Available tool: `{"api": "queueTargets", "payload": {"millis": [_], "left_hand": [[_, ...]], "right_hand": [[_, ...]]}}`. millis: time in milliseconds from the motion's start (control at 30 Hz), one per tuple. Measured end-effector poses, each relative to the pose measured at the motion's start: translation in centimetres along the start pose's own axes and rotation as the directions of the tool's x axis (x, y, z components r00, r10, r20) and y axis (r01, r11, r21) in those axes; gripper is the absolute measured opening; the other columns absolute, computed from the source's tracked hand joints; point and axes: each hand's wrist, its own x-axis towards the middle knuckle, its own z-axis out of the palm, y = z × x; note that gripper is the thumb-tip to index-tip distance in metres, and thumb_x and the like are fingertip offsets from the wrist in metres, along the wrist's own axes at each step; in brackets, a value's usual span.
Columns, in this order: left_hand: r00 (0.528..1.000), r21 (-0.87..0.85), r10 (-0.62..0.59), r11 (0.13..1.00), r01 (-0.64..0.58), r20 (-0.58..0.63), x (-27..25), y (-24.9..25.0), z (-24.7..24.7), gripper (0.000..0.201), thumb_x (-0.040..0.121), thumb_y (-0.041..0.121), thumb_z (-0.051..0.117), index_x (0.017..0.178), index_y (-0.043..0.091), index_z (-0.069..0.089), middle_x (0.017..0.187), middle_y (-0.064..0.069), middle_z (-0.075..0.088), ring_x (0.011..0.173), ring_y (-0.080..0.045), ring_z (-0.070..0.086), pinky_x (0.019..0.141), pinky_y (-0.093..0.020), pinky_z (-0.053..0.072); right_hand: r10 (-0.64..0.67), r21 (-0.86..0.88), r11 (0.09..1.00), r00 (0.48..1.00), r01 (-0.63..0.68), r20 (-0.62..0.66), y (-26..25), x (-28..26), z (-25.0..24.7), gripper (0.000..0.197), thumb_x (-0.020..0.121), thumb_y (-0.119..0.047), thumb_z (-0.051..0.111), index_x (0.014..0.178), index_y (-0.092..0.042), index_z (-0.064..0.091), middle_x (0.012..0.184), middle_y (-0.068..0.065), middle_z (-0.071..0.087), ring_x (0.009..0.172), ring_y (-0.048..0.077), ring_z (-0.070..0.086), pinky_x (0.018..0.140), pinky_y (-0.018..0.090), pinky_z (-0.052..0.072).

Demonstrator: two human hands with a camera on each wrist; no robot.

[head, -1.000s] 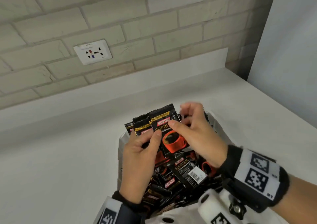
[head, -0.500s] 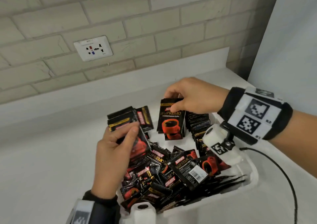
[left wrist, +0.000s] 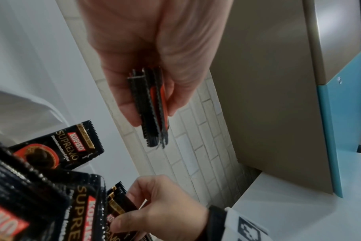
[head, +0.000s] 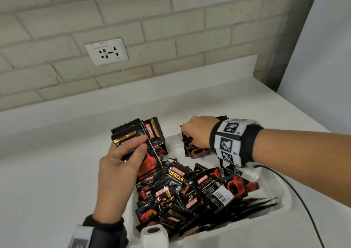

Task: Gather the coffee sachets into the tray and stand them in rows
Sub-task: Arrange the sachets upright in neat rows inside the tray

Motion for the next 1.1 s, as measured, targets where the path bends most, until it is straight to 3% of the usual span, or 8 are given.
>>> {"api": "queueTargets", "payload": {"millis": [167,367,533,633,700,800,933,1100], "left_hand": [[1.000,-0.003,-0.016,1.000,0.016,0.008,0.1,-0.3,-0.3,0.028,0.081,0.009,0.064,0.074,0.034,0.073,0.109,-0.010,0.064,0.076,-0.014,0.067,0.055,-0.012,0.051],[0.999,0.004,-0.026,1.000,0.026,0.029,0.4,-0.9,-0.3,0.027,0.081,0.011,0.065,0.074,0.035,0.073,0.109,-0.008,0.065,0.090,-0.024,0.067,0.060,-0.014,0.054],[0.997,0.018,-0.047,0.999,0.046,0.059,0.5,-1.0,0.1,0.032,0.081,0.010,0.065,0.071,0.038,0.075,0.110,-0.010,0.065,0.089,-0.026,0.067,0.063,-0.022,0.055],[0.993,0.006,-0.083,0.997,0.083,0.081,0.5,-1.1,0.1,0.032,0.084,0.005,0.062,0.075,0.034,0.074,0.111,-0.014,0.063,0.077,-0.020,0.068,0.055,-0.015,0.052],[0.990,0.011,-0.095,0.995,0.094,0.105,0.3,-0.9,0.2,0.037,0.085,0.002,0.060,0.080,0.036,0.073,0.109,-0.014,0.065,0.069,-0.016,0.068,0.054,-0.014,0.052],[0.986,-0.032,-0.093,0.995,0.099,0.139,0.0,-0.5,0.8,0.048,0.086,-0.005,0.056,0.104,0.039,0.064,0.090,0.006,0.073,0.064,-0.009,0.069,0.055,-0.017,0.054],[0.980,-0.102,-0.064,0.991,0.084,0.188,-0.4,-0.2,2.0,0.075,0.083,-0.011,0.055,0.133,0.042,0.035,0.081,0.023,0.070,0.068,-0.001,0.068,0.055,-0.016,0.053],[0.979,-0.085,-0.066,0.993,0.083,0.193,-0.9,0.0,3.7,0.096,0.077,-0.006,0.065,0.143,0.041,0.013,0.104,0.016,0.051,0.080,0.010,0.064,0.058,-0.010,0.050]], "right_hand": [[0.010,-0.086,0.996,0.999,-0.013,-0.045,0.2,0.8,0.4,0.021,0.090,-0.009,0.050,0.110,-0.011,0.054,0.108,0.008,0.055,0.077,0.022,0.049,0.047,0.025,0.028],[-0.004,-0.141,0.990,0.997,-0.007,-0.075,0.6,1.2,1.0,0.023,0.089,-0.008,0.051,0.112,-0.009,0.051,0.108,0.008,0.053,0.092,0.026,0.057,0.053,0.029,0.031],[0.007,-0.164,0.986,0.993,-0.025,-0.114,0.9,1.2,1.1,0.028,0.087,-0.009,0.054,0.115,-0.010,0.047,0.107,0.007,0.051,0.082,0.021,0.048,0.045,0.025,0.019],[0.017,-0.127,0.991,0.988,-0.037,-0.154,1.1,1.0,0.6,0.030,0.087,-0.010,0.054,0.115,-0.009,0.044,0.107,0.008,0.049,0.079,0.020,0.041,0.048,0.026,0.026],[0.032,-0.039,0.998,0.979,-0.041,-0.202,1.3,0.5,-0.3,0.026,0.089,-0.012,0.051,0.114,-0.010,0.045,0.108,0.007,0.050,0.082,0.020,0.046,0.059,0.030,0.036],[0.098,0.223,0.974,0.965,-0.042,-0.245,1.5,-1.2,-2.2,0.024,0.092,-0.027,0.052,0.112,-0.016,0.048,0.106,0.000,0.051,0.089,0.016,0.049,0.071,0.027,0.038],[0.131,0.653,0.756,0.968,0.042,-0.213,0.2,-4.7,-3.3,0.033,0.082,-0.050,0.058,0.102,-0.023,0.056,0.092,-0.007,0.058,0.074,0.002,0.051,0.062,0.017,0.038],[0.096,0.787,0.613,0.983,0.064,-0.155,-2.1,-6.6,-1.7,0.036,0.067,-0.051,0.072,0.088,-0.029,0.053,0.077,-0.009,0.061,0.061,0.002,0.052,0.058,0.016,0.039]]}}
